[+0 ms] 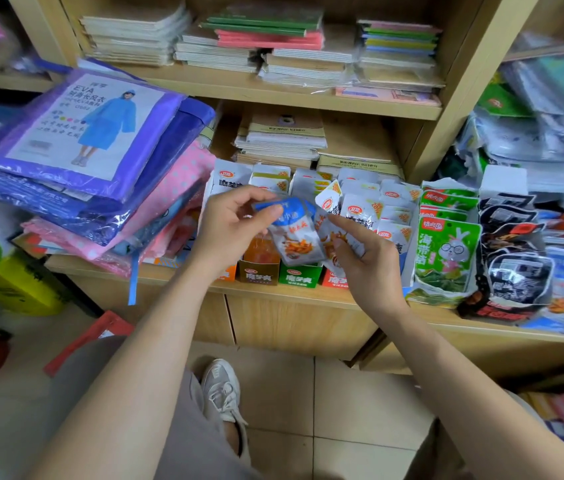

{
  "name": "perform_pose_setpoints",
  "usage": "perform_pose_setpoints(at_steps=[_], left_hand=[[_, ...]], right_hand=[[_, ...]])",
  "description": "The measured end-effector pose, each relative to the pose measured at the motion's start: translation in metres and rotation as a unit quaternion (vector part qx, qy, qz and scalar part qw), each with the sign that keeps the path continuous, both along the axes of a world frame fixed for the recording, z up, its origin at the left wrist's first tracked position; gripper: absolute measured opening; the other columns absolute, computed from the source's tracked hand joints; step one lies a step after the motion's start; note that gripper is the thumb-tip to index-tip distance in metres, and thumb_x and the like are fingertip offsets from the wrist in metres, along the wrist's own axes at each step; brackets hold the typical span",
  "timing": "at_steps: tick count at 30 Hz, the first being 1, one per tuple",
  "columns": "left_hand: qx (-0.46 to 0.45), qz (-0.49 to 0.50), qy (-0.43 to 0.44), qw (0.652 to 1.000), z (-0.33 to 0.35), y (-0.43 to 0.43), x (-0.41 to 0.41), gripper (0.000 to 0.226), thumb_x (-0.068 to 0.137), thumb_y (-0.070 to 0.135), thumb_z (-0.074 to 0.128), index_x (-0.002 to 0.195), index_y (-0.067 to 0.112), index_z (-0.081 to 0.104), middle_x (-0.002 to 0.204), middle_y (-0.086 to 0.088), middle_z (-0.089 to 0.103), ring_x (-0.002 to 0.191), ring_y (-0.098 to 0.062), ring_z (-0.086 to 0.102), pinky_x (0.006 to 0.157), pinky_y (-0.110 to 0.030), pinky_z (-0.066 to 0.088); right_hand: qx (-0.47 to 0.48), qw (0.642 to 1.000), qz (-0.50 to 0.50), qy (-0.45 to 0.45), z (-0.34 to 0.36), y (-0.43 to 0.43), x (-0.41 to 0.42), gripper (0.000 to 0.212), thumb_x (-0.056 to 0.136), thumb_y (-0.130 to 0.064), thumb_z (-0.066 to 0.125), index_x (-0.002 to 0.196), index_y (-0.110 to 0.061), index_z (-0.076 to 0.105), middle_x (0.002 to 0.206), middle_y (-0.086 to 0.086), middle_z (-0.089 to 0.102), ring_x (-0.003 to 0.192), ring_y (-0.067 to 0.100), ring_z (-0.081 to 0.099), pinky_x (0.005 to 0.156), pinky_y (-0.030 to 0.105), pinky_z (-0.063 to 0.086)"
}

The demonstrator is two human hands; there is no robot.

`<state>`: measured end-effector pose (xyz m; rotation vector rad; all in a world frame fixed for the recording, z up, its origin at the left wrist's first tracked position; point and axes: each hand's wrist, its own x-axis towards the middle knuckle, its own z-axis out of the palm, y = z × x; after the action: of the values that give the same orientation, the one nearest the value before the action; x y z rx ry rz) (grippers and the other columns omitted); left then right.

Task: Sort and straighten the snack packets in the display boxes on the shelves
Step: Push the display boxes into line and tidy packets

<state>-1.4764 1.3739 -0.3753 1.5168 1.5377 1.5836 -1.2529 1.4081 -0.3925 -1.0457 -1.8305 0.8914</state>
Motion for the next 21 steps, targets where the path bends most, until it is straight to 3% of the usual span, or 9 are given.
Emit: perform_pose_setpoints(at_steps=[2,4,7,9,12,16,19,21], left_hand=[[-0.008,-0.008,-0.017,1.000,-0.008,0.003,0.011,0.019,0.089,0.007,0.074,0.090,0.026,0.071,0.085,0.009,0.072,0.065,-0.009,0.066,0.061,-0.034,0.059],[-0.010,-0.004,-0.015,1.000,-0.014,0.004,0.020,0.019,0.089,0.013,0.074,0.089,0.032,0.070,0.088,0.007,0.074,0.065,-0.012,0.069,0.062,-0.043,0.059],[-0.007,-0.014,0.007,1.000,-0.018,0.003,0.037,0.018,0.089,0.012,0.075,0.090,0.029,0.070,0.087,0.002,0.075,0.064,-0.011,0.070,0.060,-0.033,0.057],[-0.013,-0.031,0.035,0.999,-0.020,0.001,0.046,0.016,0.087,0.012,0.077,0.093,0.026,0.071,0.087,0.007,0.073,0.073,-0.008,0.070,0.063,-0.025,0.055],[-0.025,-0.027,0.144,0.989,-0.028,0.001,0.049,0.017,0.084,0.020,0.079,0.100,0.026,0.073,0.091,0.015,0.071,0.084,-0.005,0.067,0.069,-0.027,0.057],[0.013,-0.001,0.324,0.946,-0.043,0.005,0.068,0.026,0.087,0.025,0.074,0.113,0.023,0.074,0.111,0.009,0.070,0.106,-0.012,0.061,0.090,-0.038,0.053],[0.052,-0.050,0.403,0.912,-0.061,0.013,0.096,0.039,0.089,0.029,0.071,0.128,0.022,0.068,0.132,0.005,0.064,0.123,-0.017,0.053,0.105,-0.039,0.044],[0.042,-0.078,0.452,0.887,-0.072,0.020,0.112,0.052,0.091,0.035,0.066,0.141,0.025,0.058,0.149,0.003,0.052,0.138,-0.020,0.042,0.119,-0.043,0.027]], right_hand=[[-0.025,0.998,0.034,0.039,0.005,-0.005,0.001,0.035,0.097,-0.011,0.062,0.131,-0.021,0.066,0.123,-0.023,0.063,0.118,-0.004,0.059,0.096,0.027,0.053],[-0.041,0.996,0.052,0.054,0.005,-0.012,0.005,0.037,0.093,-0.013,0.069,0.129,-0.022,0.066,0.124,-0.017,0.066,0.121,-0.002,0.058,0.098,0.028,0.053],[-0.015,0.999,-0.008,0.040,-0.005,-0.018,0.013,0.036,0.087,-0.015,0.077,0.122,-0.022,0.069,0.113,-0.015,0.071,0.108,0.000,0.066,0.091,0.028,0.056],[-0.014,0.997,-0.052,0.055,-0.015,-0.023,0.023,0.031,0.087,-0.014,0.077,0.117,-0.018,0.071,0.107,-0.009,0.074,0.099,0.005,0.070,0.086,0.036,0.059],[-0.036,0.994,-0.086,0.061,-0.027,-0.034,0.045,0.035,0.087,-0.008,0.076,0.120,-0.020,0.070,0.110,-0.011,0.073,0.101,0.001,0.069,0.086,0.034,0.059],[-0.050,0.988,-0.143,0.042,-0.042,-0.041,0.088,0.044,0.089,-0.010,0.074,0.129,-0.026,0.064,0.118,-0.008,0.071,0.109,0.007,0.067,0.087,0.034,0.058],[-0.032,0.976,-0.218,0.001,-0.047,-0.041,0.119,0.035,0.089,-0.017,0.074,0.123,-0.023,0.067,0.110,-0.010,0.072,0.099,-0.001,0.066,0.081,0.019,0.055],[-0.030,0.966,-0.257,-0.001,-0.047,-0.041,0.135,0.026,0.090,-0.019,0.073,0.116,-0.021,0.070,0.099,-0.012,0.072,0.088,-0.004,0.066,0.072,0.011,0.051]])
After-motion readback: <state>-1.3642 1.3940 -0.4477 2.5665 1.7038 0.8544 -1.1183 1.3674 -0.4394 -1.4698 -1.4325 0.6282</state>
